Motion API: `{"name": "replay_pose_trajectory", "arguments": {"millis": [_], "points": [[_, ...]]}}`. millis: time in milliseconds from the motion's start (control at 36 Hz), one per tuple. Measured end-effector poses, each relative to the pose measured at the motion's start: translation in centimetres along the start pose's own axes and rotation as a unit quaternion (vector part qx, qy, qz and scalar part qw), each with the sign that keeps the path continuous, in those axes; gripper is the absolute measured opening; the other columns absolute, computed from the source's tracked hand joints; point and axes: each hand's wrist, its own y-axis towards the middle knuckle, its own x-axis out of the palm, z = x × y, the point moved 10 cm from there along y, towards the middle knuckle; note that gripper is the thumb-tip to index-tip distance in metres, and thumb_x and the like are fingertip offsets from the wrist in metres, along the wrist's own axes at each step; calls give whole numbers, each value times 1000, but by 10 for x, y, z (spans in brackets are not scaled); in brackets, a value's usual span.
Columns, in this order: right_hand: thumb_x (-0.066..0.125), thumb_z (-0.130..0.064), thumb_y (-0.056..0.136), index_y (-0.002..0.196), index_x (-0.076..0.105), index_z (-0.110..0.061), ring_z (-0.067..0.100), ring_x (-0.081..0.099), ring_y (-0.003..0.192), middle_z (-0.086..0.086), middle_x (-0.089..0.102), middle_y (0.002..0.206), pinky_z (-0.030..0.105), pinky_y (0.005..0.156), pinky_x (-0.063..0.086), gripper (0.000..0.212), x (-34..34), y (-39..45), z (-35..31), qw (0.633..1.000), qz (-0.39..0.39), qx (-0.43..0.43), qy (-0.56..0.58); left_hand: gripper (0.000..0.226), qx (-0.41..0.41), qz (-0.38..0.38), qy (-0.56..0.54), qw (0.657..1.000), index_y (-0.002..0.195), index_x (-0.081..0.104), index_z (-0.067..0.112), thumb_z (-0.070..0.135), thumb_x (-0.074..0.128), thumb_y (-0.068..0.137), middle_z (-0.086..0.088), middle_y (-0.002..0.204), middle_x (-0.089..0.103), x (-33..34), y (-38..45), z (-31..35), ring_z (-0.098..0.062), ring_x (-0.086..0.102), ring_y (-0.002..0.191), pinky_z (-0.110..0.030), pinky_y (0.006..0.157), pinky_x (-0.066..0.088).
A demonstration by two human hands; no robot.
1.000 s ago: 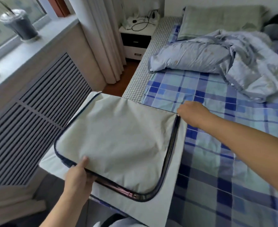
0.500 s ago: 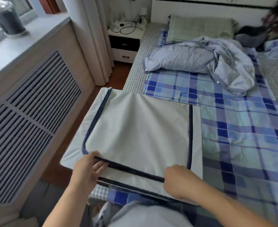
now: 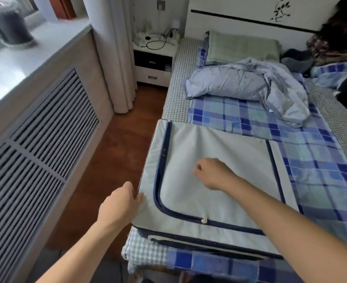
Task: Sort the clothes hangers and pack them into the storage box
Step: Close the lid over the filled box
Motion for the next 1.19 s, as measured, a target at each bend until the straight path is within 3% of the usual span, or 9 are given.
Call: {"name": "replay_pose_trajectory", "arguments": {"millis": [111,250,333,472,694,833,972,1083,1194], "points": [[43,-23,100,112,63,-23,27,59,103,5,62,121,36,86,50,23,-42,87,-42,994,94,-55,25,29,34,-98,6,995,87,54,22,43,41,101,5,83,65,18,14,3,-17,63,75,-34,70,52],[44,-21,101,145,46,-24,37,51,127,11,47,145,43,100,44,44,-55,192,-83,991,100,-91,-12,24,11,-173,3,985,95,63,25,42,46,102,8,94,70,28,26,-2,-16,66,87,-37,84,56],[50,-20,96,129,59,-17,34,58,121,9,58,131,36,93,50,34,-41,233,-94,990,39,-116,-75,21,-3,-196,-13,980,92,64,28,42,50,100,10,95,70,31,34,-7,-13,66,88,-35,85,56],[61,-9,87,94,75,-25,28,68,96,6,72,109,32,85,56,23,-62,245,-104,986,116,-121,-18,20,-19,-207,-7,978,84,63,23,36,55,96,7,86,65,36,43,-10,-17,65,81,-34,76,56],[52,3,87,95,61,-16,35,64,88,9,63,95,39,73,51,22,-55,180,-130,940,252,-199,-112,23,-36,-188,-45,980,75,54,21,31,55,96,3,78,61,40,37,-16,-16,57,61,-30,56,50],[61,-13,85,91,66,-21,33,66,88,5,70,92,40,78,54,11,10,120,-122,954,117,-275,-7,29,-41,-150,-103,982,74,51,21,37,61,96,3,73,58,40,30,-25,-15,51,63,-30,59,39],[66,-12,84,90,70,-17,27,65,86,3,70,92,34,77,50,9,94,-14,-133,898,-49,-437,-7,36,-23,-92,-139,986,80,57,10,42,65,95,2,66,55,40,27,-31,-13,48,58,-27,52,34],[70,-1,69,79,61,-14,30,59,68,4,59,76,34,56,47,19,121,-72,-117,839,-20,-537,-87,35,-18,-83,-160,983,84,61,10,42,66,95,2,64,57,43,22,-30,-15,54,53,-28,48,43],[71,-8,72,74,63,-18,25,56,65,-1,60,69,29,51,45,13,109,-89,-84,843,-1,-521,-135,30,-1,-79,-159,984,84,61,15,43,62,96,-2,74,65,40,22,-26,-18,63,60,-31,53,50]]}}
